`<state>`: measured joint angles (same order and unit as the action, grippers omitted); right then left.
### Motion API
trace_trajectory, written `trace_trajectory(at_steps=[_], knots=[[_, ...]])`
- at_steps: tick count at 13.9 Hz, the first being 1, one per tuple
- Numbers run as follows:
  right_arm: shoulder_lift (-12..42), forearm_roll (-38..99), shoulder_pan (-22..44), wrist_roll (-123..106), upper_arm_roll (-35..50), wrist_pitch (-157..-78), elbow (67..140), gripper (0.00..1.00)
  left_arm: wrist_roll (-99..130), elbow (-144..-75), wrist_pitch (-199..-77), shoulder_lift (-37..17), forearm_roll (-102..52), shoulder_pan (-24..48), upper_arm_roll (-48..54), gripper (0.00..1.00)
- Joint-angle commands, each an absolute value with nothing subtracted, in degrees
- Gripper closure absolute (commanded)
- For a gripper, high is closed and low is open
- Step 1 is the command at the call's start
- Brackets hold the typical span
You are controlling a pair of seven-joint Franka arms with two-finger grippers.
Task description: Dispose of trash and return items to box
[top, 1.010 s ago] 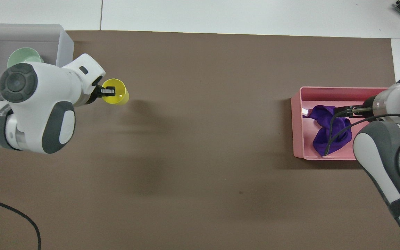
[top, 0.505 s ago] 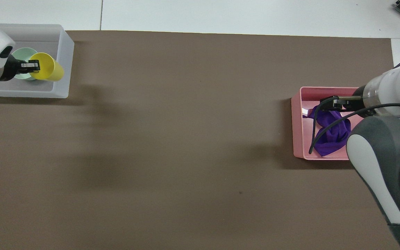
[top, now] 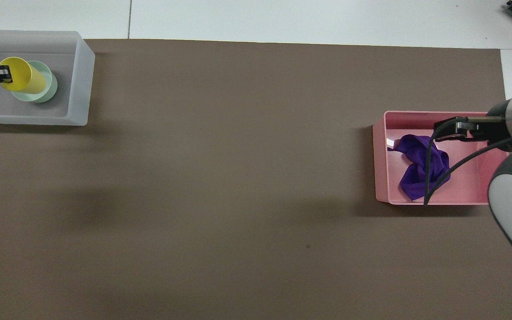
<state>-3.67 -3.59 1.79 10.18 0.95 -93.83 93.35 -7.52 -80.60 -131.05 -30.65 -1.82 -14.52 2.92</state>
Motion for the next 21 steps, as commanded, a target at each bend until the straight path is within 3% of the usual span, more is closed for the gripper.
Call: trace_trajectory(at_steps=[1,14,15,18,19,21], knots=[[-3.6,-1.9,0.7,6.0,0.8,-89.0,90.0,0.00,-9.0,-74.4,-129.9,-35.9,-3.0,-16.0,4.0,1.00],[-6.0,-0.4,-2.3,-0.9,0.8,-87.9,91.9,0.00,-8.8,-82.8,-135.9,-35.4,-6.1,-16.4,3.6,1.00],[-6.0,1.4,-2.5,-0.6,0.8,-87.5,91.9,0.00,-8.8,-82.7,-135.8,-35.4,-6.0,-16.3,3.6,0.79],[-6.2,1.5,-2.8,-0.4,0.8,-85.8,92.0,0.00,-9.1,-81.0,-132.3,-35.3,-5.2,-16.3,3.6,0.66],[-6.1,0.4,-2.8,-0.6,0.8,-86.2,92.0,0.00,-9.5,-80.9,-131.8,-35.2,-5.2,-16.5,3.8,0.42],[-6.2,-1.7,-2.6,-1.0,0.9,-86.6,92.2,0.00,-11.1,-81.3,-131.7,-33.7,-5.3,-16.2,3.7,0.22]])
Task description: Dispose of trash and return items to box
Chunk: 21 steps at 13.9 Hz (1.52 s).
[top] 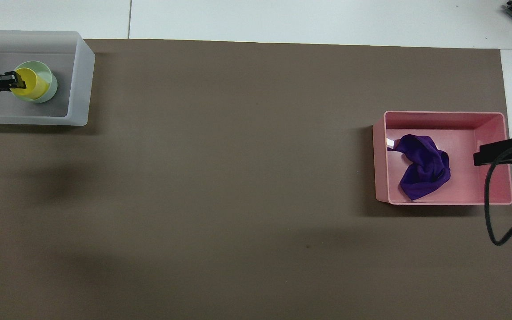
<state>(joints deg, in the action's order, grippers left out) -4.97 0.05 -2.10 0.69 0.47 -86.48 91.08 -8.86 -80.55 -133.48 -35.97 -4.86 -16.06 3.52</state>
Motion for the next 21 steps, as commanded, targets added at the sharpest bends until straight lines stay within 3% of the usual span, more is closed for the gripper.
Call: trace_trajectory(at_steps=[1,4,8,14,18,21], knots=[[-6.2,-1.8,-2.5,-1.0,0.9,-87.4,92.5,0.00,-12.2,-82.0,-131.6,-32.0,-5.4,-15.9,3.8,0.18],[-6.5,-1.8,-2.2,-0.6,1.0,-88.3,93.4,0.00,-17.7,-88.9,-130.3,-23.9,-5.5,-13.5,3.7,0.01],[-6.5,-0.7,-2.3,-0.4,1.1,-87.9,93.4,0.00,-18.5,-100.7,-130.1,-12.1,-5.5,-9.2,3.6,0.00],[-6.6,-0.7,-2.2,-1.0,1.5,-88.2,93.6,0.00,-18.1,-113.2,-127.0,1.7,-5.4,-3.8,3.6,0.00],[-6.6,-0.6,-1.8,-0.4,1.8,-87.9,93.5,0.00,-17.1,-114.0,-118.7,7.2,-5.4,-2.7,4.0,0.00],[-6.0,-1.1,-1.5,-0.6,1.7,-86.6,92.6,0.00,-15.7,-109.7,-113.9,7.0,-4.6,-1.5,4.1,0.00]])
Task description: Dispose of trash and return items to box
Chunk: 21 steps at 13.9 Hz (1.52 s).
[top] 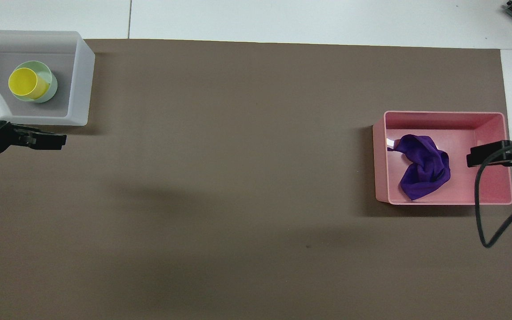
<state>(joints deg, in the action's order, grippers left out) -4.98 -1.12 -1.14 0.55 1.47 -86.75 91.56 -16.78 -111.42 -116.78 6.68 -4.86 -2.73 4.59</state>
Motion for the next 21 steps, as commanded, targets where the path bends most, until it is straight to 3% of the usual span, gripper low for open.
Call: trace_trajectory(at_steps=[1,3,8,21], knots=[[-5.0,-1.1,-1.5,-0.6,1.7,-85.5,91.0,0.00,-15.1,-107.1,-112.0,6.2,-2.5,-1.3,4.3,0.00],[-3.5,-1.4,-1.4,-0.6,1.7,-84.4,89.2,0.00,-14.0,-103.4,-109.4,4.6,-1.5,-0.1,4.4,0.00],[-4.9,-1.6,-1.4,0.4,1.7,-86.7,92.7,0.00,-10.6,-92.7,-100.7,-0.3,1.5,1.1,4.6,0.00],[-5.1,-1.5,-1.8,-0.1,1.7,-87.0,93.1,0.00,-6.2,-96.0,-99.1,1.6,1.9,0.6,4.6,0.00]])
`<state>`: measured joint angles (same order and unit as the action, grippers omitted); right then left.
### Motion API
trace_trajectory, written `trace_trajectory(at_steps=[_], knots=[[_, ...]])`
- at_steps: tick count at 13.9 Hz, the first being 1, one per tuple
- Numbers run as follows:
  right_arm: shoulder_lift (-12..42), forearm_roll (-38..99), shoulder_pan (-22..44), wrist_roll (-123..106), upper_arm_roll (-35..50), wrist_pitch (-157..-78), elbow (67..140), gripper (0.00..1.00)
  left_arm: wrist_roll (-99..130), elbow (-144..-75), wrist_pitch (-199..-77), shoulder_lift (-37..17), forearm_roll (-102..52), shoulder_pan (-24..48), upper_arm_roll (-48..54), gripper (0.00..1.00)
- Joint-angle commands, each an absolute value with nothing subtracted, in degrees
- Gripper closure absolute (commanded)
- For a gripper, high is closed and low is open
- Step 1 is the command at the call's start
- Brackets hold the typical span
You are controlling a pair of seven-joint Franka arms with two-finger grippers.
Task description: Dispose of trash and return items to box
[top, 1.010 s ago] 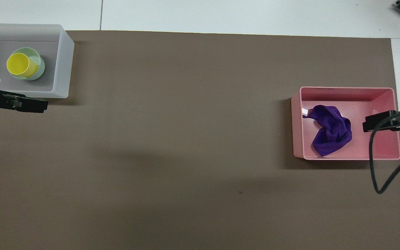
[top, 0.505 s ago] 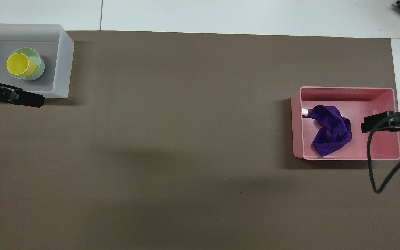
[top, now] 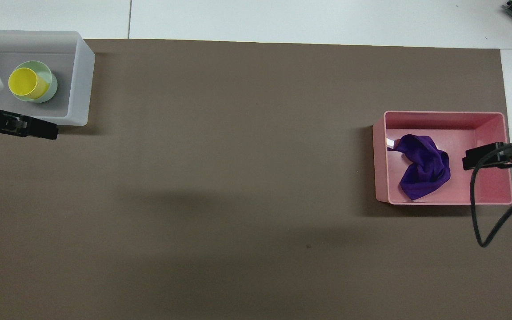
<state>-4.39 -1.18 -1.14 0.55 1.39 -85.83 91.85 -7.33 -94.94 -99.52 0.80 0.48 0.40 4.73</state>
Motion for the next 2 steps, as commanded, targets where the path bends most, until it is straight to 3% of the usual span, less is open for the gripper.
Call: trace_trajectory(at_steps=[1,2], knots=[[-5.1,-1.5,-1.8,-0.1,1.7,-87.0,93.1,0.00,-6.2,-96.1,-99.2,1.6,1.8,0.5,4.5,0.00],[-5.1,-1.5,-1.8,-0.1,1.7,-87.0,93.1,0.00,-6.2,-96.1,-99.2,1.6,1.8,0.5,4.5,0.00]])
